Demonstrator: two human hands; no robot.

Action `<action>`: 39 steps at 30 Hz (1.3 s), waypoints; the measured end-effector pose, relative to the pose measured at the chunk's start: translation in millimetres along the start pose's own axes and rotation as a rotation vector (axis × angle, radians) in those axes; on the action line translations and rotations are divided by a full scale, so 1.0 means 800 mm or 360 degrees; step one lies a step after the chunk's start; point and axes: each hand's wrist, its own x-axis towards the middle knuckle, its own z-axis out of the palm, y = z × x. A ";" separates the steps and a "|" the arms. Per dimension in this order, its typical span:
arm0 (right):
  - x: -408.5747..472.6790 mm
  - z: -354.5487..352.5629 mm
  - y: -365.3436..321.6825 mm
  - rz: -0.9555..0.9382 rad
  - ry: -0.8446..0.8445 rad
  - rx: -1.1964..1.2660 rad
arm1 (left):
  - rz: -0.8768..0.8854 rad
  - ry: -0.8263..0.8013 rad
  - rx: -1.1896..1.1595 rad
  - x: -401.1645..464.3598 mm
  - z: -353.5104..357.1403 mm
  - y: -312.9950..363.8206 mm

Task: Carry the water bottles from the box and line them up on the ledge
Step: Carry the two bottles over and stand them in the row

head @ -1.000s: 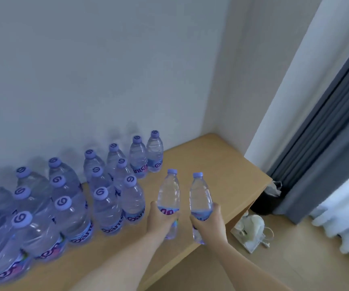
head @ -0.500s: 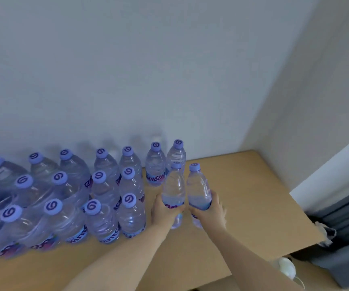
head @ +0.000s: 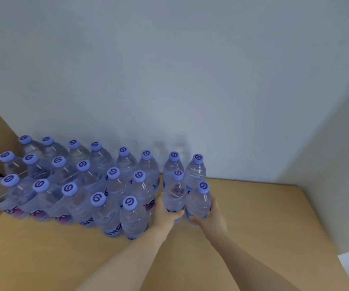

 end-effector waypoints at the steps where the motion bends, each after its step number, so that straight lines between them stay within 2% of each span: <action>1: 0.003 0.001 0.001 -0.0014 -0.0012 -0.0006 | -0.0003 0.0010 -0.0023 0.000 0.002 -0.001; 11: 0.021 0.008 -0.001 -0.0053 -0.0058 -0.0021 | -0.0068 0.0034 -0.0018 0.015 0.008 -0.008; 30: 0.026 0.028 0.004 -0.0129 0.0058 -0.0039 | -0.0181 -0.0042 0.0117 0.022 -0.005 -0.013; 39: 0.025 0.030 0.003 -0.0121 0.0051 -0.0012 | -0.0279 0.0062 0.0183 0.008 0.000 -0.008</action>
